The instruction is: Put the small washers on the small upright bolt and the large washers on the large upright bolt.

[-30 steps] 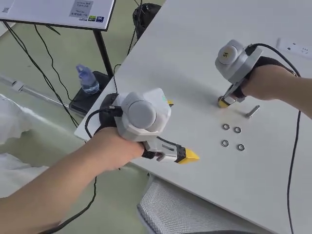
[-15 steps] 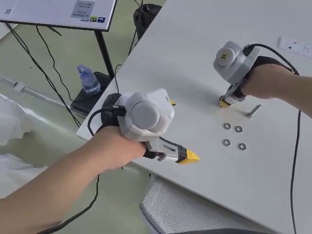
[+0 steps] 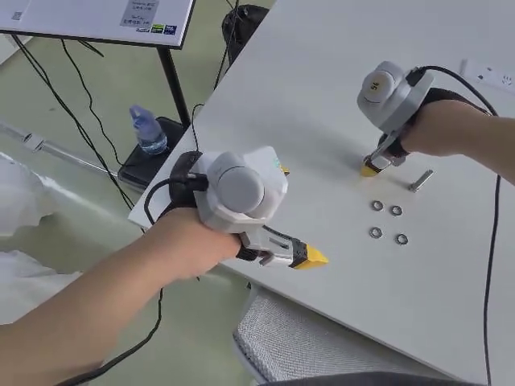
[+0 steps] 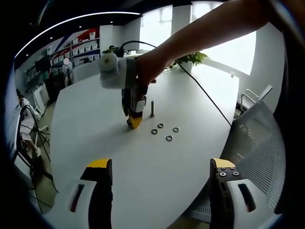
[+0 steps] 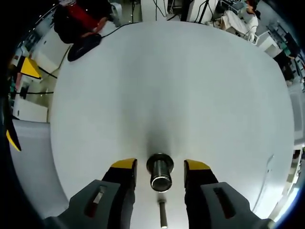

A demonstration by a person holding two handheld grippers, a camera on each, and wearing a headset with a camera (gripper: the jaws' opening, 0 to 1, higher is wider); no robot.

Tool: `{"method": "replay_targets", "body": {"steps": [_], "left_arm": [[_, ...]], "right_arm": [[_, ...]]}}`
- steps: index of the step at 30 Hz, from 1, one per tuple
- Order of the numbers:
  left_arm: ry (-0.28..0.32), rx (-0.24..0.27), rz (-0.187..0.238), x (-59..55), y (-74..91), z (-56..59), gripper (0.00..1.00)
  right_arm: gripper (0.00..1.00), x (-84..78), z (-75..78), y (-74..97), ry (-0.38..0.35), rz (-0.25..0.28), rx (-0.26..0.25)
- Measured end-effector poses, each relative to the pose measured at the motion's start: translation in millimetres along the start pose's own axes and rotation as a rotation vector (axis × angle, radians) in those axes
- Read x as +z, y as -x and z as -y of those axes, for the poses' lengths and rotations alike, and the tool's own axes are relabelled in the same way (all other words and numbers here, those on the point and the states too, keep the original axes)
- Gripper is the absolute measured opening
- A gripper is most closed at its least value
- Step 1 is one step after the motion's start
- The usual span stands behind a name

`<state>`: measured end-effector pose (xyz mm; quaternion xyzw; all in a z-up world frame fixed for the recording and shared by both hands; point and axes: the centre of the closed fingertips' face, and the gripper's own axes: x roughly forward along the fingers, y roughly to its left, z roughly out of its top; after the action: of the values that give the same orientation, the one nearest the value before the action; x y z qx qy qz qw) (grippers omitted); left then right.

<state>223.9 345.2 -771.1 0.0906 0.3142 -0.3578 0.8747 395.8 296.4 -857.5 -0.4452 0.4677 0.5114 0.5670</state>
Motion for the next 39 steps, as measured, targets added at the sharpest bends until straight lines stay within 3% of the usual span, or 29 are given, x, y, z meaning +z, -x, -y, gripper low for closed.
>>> {"method": "replay_targets", "body": {"steps": [8, 14, 29, 39], "left_arm": [[-0.01, -0.007, 0.003, 0.6, -1.7, 4.8, 0.83], [-0.022, -0.011, 0.01, 5.1, -2.3, 8.3, 0.83], [-0.059, -0.028, 0.014, 16.0, 1.5, 16.2, 0.83], [-0.078, -0.022, 0.017, 18.5, 7.1, 13.1, 0.82]], "right_arm": [[0.41, 0.1, 3.4, 8.7, 0.017, 0.022, 0.001], [0.4, 6.3, -1.3, 25.0, 0.005, 0.078, 0.013], [0.38, 2.3, -1.4, 64.3, 0.016, 0.104, 0.004], [0.36, -2.5, -16.8, 80.2, 0.033, 0.09, 0.008]]}}
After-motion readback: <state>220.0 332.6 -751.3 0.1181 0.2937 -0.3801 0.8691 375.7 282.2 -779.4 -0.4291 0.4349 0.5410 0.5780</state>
